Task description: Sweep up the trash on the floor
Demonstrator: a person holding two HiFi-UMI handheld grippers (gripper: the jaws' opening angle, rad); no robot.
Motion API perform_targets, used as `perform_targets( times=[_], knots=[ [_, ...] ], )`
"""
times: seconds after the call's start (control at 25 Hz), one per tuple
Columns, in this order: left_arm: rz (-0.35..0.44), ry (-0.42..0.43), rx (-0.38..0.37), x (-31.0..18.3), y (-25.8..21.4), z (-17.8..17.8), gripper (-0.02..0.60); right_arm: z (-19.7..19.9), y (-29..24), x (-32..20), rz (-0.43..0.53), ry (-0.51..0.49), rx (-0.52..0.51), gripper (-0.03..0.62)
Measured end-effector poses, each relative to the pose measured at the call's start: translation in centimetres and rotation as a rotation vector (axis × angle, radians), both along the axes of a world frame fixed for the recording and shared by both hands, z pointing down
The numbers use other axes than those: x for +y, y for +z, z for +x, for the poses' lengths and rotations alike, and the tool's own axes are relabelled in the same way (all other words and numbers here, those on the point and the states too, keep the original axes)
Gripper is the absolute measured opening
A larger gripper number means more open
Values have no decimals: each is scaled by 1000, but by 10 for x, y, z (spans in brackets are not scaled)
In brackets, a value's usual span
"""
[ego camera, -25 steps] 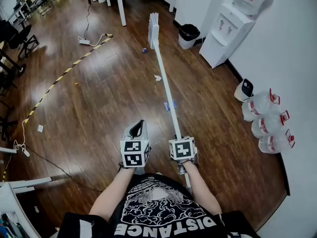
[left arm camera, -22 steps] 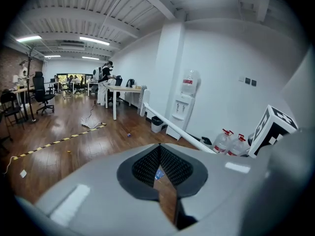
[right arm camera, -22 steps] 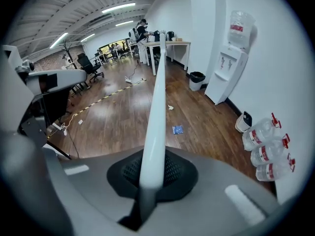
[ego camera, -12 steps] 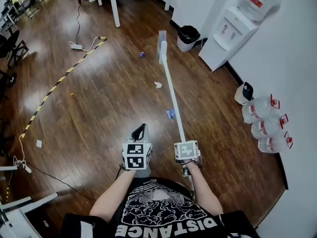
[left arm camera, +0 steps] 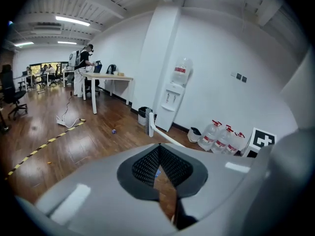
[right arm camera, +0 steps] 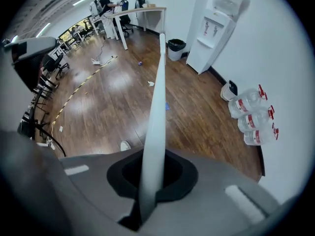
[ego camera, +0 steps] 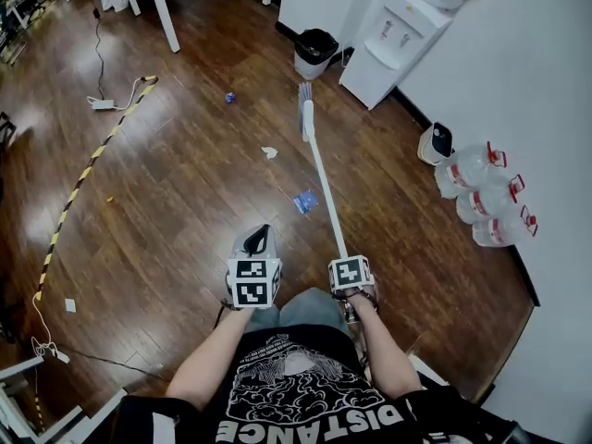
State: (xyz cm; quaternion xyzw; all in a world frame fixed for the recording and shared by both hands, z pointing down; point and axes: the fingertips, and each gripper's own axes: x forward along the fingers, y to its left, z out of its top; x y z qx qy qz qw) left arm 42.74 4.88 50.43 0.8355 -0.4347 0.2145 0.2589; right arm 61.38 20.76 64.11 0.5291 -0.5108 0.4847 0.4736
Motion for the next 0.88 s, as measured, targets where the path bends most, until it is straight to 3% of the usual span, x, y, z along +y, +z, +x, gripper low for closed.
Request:
perform_targets(
  times=[0.44, 0.88],
  knots=[
    [-68, 74, -28, -25, 35, 98, 6, 88, 51, 28, -207, 113, -34, 3],
    [-146, 63, -69, -54, 70, 177, 6, 179, 76, 46, -427, 66, -9, 3]
  ],
)
